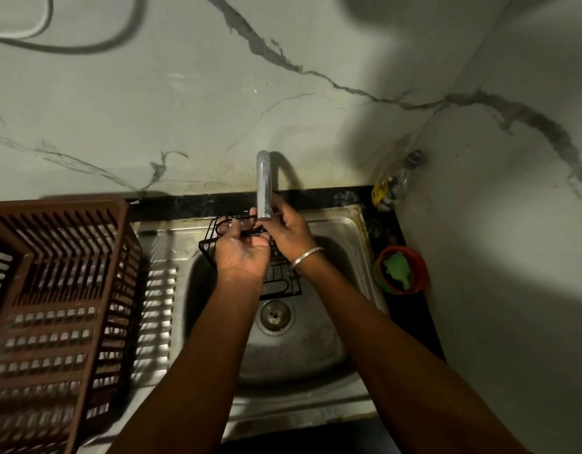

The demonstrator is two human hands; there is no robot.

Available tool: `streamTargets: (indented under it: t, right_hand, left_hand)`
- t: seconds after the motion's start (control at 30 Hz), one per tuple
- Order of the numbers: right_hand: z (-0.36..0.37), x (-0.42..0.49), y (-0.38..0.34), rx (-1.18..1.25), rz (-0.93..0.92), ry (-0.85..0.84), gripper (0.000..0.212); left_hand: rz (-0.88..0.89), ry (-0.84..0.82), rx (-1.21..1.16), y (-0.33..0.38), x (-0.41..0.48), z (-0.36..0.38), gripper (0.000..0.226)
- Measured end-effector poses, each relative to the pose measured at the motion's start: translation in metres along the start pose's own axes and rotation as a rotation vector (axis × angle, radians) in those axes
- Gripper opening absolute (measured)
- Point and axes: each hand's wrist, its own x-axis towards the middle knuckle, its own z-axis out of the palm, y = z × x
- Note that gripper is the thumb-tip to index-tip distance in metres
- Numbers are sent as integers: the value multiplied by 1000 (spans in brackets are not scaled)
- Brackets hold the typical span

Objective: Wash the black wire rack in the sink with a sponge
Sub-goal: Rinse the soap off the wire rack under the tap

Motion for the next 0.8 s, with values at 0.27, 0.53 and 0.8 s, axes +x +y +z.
streamTargets:
  t: [0.27, 0.53, 0.8]
  right_hand:
    - [3, 4, 3, 138, 39, 40, 11]
    - [-20, 3, -6, 44, 64, 40, 12]
    - [-41, -1, 10, 5, 201, -253, 42]
  left_hand:
    - [-12, 0, 199, -22, -7, -20, 24]
    - [-100, 42, 360, -11, -28, -15, 13]
    - [-230, -10, 775, 14, -43, -22, 35]
